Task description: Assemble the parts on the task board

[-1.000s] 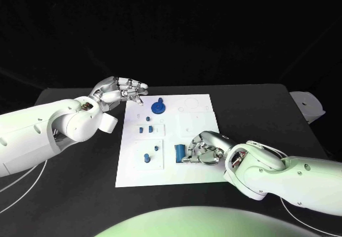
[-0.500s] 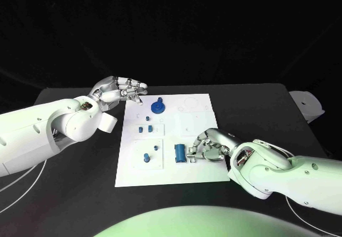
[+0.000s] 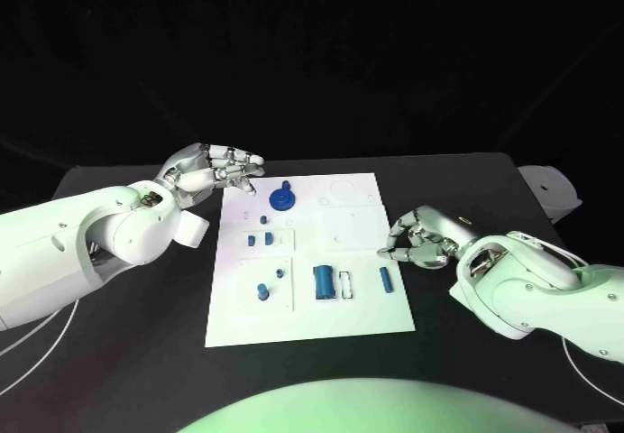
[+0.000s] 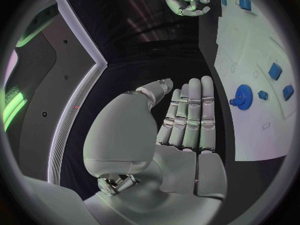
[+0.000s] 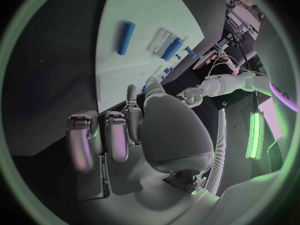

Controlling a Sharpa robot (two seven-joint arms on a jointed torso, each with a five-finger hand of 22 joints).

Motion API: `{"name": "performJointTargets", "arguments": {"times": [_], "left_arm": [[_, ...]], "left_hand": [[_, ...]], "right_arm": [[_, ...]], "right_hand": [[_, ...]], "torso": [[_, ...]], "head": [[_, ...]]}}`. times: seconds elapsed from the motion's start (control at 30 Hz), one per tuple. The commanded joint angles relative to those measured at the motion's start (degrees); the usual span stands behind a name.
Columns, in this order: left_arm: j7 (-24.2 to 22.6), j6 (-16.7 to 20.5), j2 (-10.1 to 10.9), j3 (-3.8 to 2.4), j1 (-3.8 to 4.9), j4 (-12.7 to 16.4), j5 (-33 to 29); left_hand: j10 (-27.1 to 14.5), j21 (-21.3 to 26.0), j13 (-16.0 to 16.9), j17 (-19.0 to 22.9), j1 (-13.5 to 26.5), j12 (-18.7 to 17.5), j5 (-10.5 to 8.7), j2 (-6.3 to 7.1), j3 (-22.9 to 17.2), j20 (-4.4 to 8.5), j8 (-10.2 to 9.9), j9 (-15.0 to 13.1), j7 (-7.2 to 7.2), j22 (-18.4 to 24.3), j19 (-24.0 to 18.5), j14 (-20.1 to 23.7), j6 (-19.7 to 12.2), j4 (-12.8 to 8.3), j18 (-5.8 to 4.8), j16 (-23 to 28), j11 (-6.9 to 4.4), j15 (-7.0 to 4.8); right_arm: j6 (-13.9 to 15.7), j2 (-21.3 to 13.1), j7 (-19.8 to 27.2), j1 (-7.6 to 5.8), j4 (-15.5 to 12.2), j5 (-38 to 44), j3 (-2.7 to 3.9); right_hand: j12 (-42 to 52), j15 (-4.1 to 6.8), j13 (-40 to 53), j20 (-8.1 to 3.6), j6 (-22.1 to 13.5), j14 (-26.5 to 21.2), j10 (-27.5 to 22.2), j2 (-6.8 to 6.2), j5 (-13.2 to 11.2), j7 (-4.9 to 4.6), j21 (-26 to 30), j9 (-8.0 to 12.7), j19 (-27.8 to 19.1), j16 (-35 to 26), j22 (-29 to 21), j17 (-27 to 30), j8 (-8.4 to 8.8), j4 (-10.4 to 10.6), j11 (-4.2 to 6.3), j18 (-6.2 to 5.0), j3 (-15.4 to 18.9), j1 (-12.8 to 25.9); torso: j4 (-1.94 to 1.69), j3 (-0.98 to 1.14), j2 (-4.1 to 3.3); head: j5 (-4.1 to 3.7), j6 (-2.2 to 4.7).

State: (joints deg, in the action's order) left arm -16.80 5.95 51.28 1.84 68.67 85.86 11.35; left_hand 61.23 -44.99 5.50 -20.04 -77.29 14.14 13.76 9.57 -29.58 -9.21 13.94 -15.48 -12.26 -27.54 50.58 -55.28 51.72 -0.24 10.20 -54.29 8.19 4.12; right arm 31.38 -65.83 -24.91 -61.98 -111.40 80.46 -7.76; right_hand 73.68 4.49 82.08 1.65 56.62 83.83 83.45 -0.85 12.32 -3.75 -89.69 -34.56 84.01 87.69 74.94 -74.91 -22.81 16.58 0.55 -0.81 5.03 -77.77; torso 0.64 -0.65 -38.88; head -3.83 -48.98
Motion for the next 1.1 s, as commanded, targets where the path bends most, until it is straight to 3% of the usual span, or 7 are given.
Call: {"name": "performJointTargets", "arguments": {"times": [0.03, 0.17, 0.43, 0.7, 1.1], "left_arm": [[-1.05, -0.71, -0.03, -0.04, 0.03, 0.35, -0.74], [-1.17, -0.68, -0.11, -0.03, 0.03, 0.32, -0.84], [-1.00, -0.91, -0.20, -0.02, 0.02, 0.23, -0.90], [-0.89, -0.95, -0.13, 0.01, 0.02, 0.15, -0.91], [-0.81, -0.99, -0.12, 0.02, 0.02, 0.06, -0.91]], "left_hand": [[-0.37, -0.22, 0.09, -0.05, -0.29, 0.27, 0.34, 0.08, -0.05, -0.01, -0.21, 0.07, -0.10, -0.07, 0.26, 0.20, -0.36, -0.02, 0.26, -0.20, 0.00, -0.05], [-0.37, -0.22, 0.09, -0.05, -0.29, 0.27, 0.34, 0.08, -0.05, -0.01, -0.21, 0.07, -0.10, -0.07, 0.26, 0.20, -0.36, -0.02, 0.26, -0.20, 0.00, -0.05], [-0.37, -0.22, 0.09, -0.05, -0.29, 0.27, 0.34, 0.08, -0.05, -0.01, -0.21, 0.07, -0.10, -0.07, 0.26, 0.20, -0.36, -0.02, 0.26, -0.20, 0.00, -0.05], [-0.36, -0.19, 0.10, -0.05, -0.16, 0.30, 0.34, 0.06, -0.01, -0.02, -0.20, 0.07, -0.09, -0.06, 0.24, 0.20, -0.34, 0.07, 0.24, -0.21, -0.01, -0.03], [-0.36, -0.19, 0.10, -0.05, -0.16, 0.30, 0.34, 0.06, -0.01, -0.02, -0.20, 0.07, -0.09, -0.06, 0.24, 0.20, -0.34, 0.07, 0.24, -0.21, -0.01, -0.03]], "right_arm": [[-1.24, -1.03, -2.08, -0.13, 0.24, 5.07, -0.16], [-2.45, -1.52, -2.66, 0.46, 0.42, 5.40, -0.32], [-3.42, -0.66, -3.81, 2.55, 0.29, 4.77, -0.47], [-2.85, 1.76, -4.28, 4.74, 0.91, 4.09, -0.51], [-3.93, 2.66, -4.87, 5.20, 1.81, 4.20, -0.51]], "right_hand": [[0.49, -0.40, -0.94, 0.35, -0.02, 5.10, 0.42, -0.33, 0.11, -0.25, -0.31, 0.10, 5.99, 0.10, 15.06, -9.90, 0.36, 0.07, -0.17, 0.81, 0.46, -0.25], [0.36, -0.43, -1.00, 0.38, 0.07, 5.10, 0.39, -0.49, -0.05, -0.31, -0.31, 0.20, 5.99, 0.09, 15.06, -9.88, 0.49, 0.13, -0.22, 0.81, 0.77, 0.08], [0.13, -0.52, -1.12, 0.46, 0.26, 5.08, 0.31, -0.29, 0.33, -0.38, -0.31, 0.39, 5.99, 0.06, 15.06, -9.80, 0.74, 0.20, -0.31, 0.81, 1.32, 1.15], [-0.30, -0.53, -1.34, 0.47, 0.23, 5.03, 0.15, -0.17, 0.55, -0.38, -0.31, 0.46, 5.99, -0.05, 15.06, -9.57, 0.85, 0.14, -0.31, 0.81, 1.38, 1.25], [-0.68, -0.54, -1.55, 0.49, 0.08, 5.05, -0.02, 0.10, 0.77, -0.40, -0.31, 0.60, 5.99, -0.01, 15.06, -9.67, 1.09, 0.06, -0.32, 0.81, 1.32, 1.09]], "torso": [[0.30, -0.08, -0.07], [0.55, -0.13, -0.08], [0.37, -0.23, -0.02], [0.40, -0.13, -0.10], [0.39, -0.16, -0.04]], "head": [[-0.70, 0.04], [-1.00, 0.19], [-1.21, 0.21], [-1.06, 0.27], [-0.97, 0.09]]}}
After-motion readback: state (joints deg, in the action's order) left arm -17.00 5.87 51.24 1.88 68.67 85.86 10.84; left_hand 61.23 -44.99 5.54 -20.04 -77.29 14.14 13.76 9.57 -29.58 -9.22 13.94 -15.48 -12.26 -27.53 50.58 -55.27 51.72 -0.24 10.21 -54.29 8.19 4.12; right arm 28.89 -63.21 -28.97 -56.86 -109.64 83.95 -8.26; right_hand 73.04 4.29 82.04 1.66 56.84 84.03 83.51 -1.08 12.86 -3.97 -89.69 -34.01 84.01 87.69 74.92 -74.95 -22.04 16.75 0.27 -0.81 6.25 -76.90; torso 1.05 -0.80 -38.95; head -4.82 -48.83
